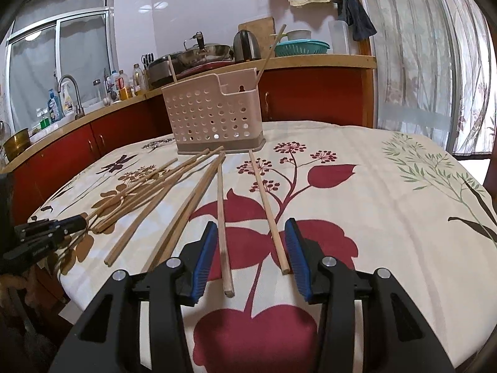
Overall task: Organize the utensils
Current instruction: 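Close the right tool on another chopstick while the left tool grasps one, then carry both chopsticks upright over the pink holder and lower them in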
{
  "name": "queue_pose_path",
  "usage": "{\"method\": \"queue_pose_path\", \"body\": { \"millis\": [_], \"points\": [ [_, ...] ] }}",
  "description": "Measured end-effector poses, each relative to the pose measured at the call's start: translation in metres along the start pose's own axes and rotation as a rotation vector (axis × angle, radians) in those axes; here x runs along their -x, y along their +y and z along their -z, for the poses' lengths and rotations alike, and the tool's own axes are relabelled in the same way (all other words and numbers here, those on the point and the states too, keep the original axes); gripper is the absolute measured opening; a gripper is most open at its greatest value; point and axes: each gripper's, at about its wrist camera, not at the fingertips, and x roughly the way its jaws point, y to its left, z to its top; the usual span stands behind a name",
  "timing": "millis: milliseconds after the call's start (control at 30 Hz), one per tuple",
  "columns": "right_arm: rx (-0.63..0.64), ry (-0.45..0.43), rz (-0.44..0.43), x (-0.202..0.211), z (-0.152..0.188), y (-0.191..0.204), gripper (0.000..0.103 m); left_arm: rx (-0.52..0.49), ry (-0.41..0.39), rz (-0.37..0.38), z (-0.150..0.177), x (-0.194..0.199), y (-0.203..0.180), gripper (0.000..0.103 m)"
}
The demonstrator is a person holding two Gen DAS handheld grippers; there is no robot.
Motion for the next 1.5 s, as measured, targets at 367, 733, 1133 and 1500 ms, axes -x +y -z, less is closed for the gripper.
{"method": "queue_pose_path", "body": {
  "millis": [367, 733, 1133, 1500],
  "points": [
    [0.072, 0.011, -0.068, 0.0, 0.018, 0.015, 0.031, 0.009, 0.003, -0.017, 0.0, -0.003, 0.004, 0.006],
    [0.076, 0.021, -0.077, -0.001, 0.029, 0.014, 0.008, 0.007, 0.002, -0.017, 0.001, -0.003, 0.004, 0.006],
    [0.072, -0.075, -0.049, 0.029, -0.001, 0.019, 0.007, -0.043, -0.095, -0.032, -0.01, 0.019, -0.003, 0.006],
    [0.067, -0.168, -0.031, 0.058, -0.036, 0.021, 0.007, -0.008, -0.24, -0.047, -0.043, 0.063, 0.003, 0.006]
  ]
}}
